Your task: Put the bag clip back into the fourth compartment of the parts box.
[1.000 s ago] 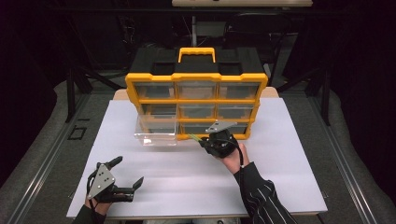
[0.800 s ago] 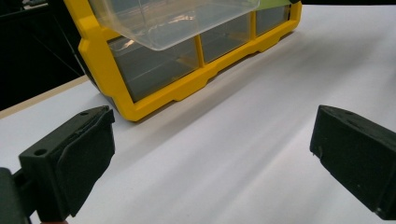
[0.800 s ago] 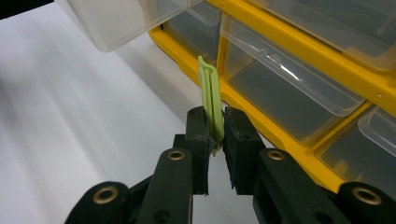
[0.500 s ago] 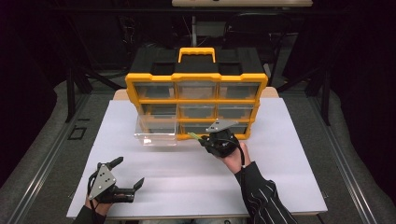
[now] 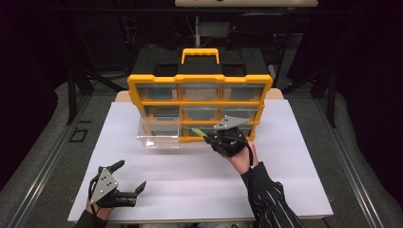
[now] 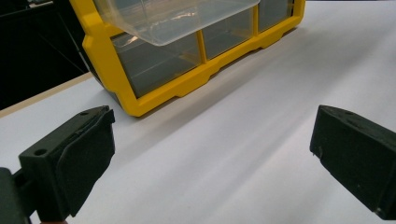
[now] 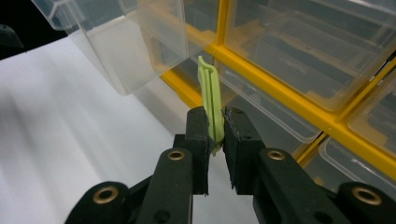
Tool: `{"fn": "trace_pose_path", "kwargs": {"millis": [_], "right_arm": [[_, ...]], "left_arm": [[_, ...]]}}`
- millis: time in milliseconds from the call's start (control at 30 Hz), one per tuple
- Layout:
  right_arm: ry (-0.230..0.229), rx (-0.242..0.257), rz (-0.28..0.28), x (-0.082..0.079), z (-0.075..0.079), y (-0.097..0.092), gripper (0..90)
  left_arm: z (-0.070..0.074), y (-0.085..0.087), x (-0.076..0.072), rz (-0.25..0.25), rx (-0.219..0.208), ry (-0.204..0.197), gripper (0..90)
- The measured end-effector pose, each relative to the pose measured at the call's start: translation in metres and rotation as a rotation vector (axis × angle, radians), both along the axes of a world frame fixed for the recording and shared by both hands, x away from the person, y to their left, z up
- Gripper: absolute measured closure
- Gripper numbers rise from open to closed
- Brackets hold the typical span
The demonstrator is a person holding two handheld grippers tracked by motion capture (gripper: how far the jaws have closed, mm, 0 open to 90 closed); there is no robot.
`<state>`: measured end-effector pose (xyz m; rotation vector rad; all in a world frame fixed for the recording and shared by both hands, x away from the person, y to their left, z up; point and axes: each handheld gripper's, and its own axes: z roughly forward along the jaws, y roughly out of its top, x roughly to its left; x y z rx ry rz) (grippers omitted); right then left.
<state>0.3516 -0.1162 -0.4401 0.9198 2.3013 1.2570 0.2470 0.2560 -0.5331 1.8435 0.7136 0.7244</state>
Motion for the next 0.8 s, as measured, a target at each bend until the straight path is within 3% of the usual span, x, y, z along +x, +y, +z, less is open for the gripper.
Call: {"fn": "trace_pose_path", "kwargs": {"millis": [800], "right_arm": [[-0.06, 0.007, -0.006, 0.006, 0.034, 0.009, 80.6]], "left_arm": [[0.0, -0.001, 0.001, 0.002, 0.005, 0.001, 0.1]]}}
